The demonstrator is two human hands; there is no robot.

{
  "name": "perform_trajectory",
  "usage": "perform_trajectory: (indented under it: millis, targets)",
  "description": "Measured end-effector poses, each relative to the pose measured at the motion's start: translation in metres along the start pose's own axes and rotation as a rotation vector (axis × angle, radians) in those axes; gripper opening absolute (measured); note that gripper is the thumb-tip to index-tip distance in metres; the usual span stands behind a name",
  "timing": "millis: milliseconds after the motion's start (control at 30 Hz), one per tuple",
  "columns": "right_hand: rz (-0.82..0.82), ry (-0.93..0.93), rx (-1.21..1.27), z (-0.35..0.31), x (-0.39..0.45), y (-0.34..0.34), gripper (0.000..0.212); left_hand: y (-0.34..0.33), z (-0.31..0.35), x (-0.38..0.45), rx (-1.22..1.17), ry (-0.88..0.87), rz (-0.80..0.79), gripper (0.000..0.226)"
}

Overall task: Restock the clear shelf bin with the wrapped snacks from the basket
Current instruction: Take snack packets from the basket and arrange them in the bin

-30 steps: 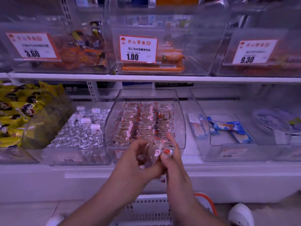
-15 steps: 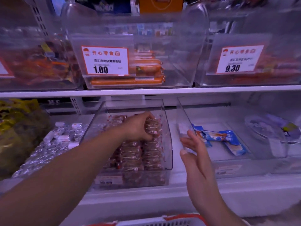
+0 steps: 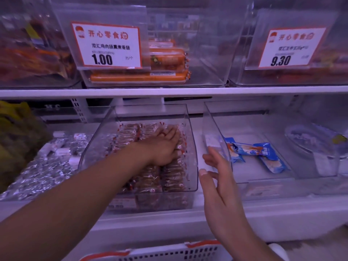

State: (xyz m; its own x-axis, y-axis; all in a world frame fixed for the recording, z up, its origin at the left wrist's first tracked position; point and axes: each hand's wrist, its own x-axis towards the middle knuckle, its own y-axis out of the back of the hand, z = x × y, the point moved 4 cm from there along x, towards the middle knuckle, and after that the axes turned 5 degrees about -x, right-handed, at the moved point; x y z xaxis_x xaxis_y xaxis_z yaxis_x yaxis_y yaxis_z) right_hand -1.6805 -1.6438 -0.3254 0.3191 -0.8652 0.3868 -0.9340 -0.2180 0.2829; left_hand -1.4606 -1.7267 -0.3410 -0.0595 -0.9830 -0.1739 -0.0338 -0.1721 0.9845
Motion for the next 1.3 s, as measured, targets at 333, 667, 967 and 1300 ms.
perform_trajectory:
  millis: [333, 667, 967, 1300]
  targets:
    - [-0.045, -0.010, -0.042, 0.005, -0.004, -0.001, 0.049, 0.006, -0.004, 0.005, -0.023, 0.045, -0.070, 0.099]
    - [-0.043, 0.064, -0.057, 0.025, -0.034, 0.018, 0.038, 0.042, 0.025, -0.097, -0.420, -0.028, 0.591, 0.060]
    - [-1.310, -0.448, -0.869, 0.185, -0.205, -0.012, 0.044, -0.230, 0.110, -0.275, -0.397, -0.099, 0.057, 0.026]
    - [-1.572, 0.070, -1.407, 0.269, -0.335, -0.035, 0.022, -0.406, 0.095, -0.345, -0.446, 0.190, -0.478, 0.048]
